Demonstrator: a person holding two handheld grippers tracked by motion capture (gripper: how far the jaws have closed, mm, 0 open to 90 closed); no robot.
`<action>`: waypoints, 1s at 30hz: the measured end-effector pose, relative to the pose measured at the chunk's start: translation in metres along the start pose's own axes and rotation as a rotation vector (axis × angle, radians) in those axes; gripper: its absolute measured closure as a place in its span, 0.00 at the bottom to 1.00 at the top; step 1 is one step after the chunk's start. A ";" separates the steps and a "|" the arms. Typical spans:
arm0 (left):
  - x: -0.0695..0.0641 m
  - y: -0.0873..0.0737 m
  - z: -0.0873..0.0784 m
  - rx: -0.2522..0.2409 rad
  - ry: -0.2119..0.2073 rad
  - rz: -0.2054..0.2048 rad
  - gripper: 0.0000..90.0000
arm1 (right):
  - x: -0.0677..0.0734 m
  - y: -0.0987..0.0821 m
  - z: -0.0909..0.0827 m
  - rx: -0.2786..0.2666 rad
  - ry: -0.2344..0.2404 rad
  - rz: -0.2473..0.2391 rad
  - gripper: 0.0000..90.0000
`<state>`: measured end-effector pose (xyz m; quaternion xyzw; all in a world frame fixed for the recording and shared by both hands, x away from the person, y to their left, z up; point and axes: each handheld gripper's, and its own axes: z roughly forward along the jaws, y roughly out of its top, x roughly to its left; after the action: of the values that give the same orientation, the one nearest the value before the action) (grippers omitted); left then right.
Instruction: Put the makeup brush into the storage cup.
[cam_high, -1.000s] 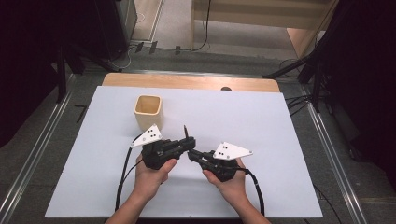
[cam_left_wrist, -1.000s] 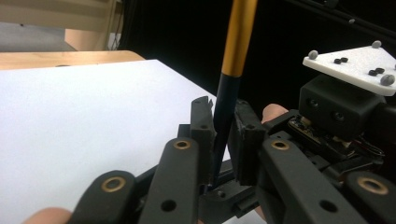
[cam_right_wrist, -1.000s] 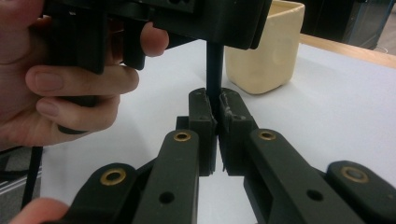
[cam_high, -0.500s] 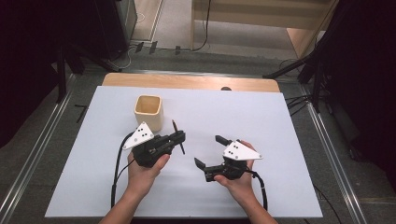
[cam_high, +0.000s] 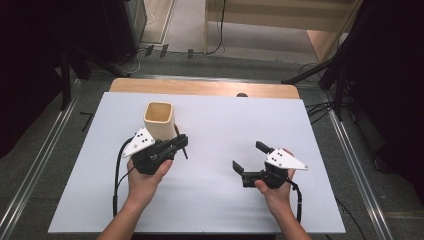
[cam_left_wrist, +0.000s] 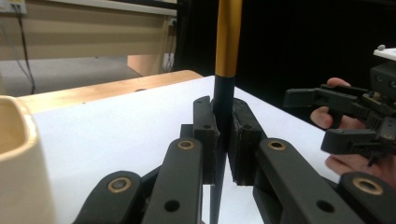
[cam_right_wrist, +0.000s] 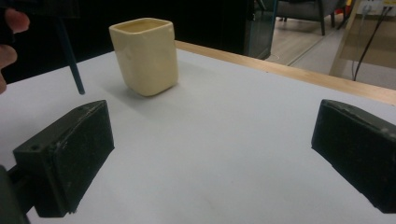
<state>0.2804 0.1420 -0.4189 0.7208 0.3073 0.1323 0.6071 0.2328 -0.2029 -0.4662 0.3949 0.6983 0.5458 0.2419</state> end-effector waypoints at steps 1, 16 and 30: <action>0.002 0.000 -0.001 -0.003 0.005 0.000 0.94 | -0.002 -0.001 -0.001 0.000 -0.003 0.002 0.00; 0.030 0.010 -0.018 -0.030 0.085 0.000 0.94 | -0.026 -0.016 -0.026 0.026 -0.073 0.018 0.00; 0.053 0.024 -0.024 -0.051 0.148 0.016 0.94 | -0.042 -0.031 -0.046 0.053 -0.120 0.025 0.00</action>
<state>0.3146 0.1906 -0.4003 0.6958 0.3419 0.1978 0.5998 0.2127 -0.2661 -0.4864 0.4421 0.6917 0.5053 0.2660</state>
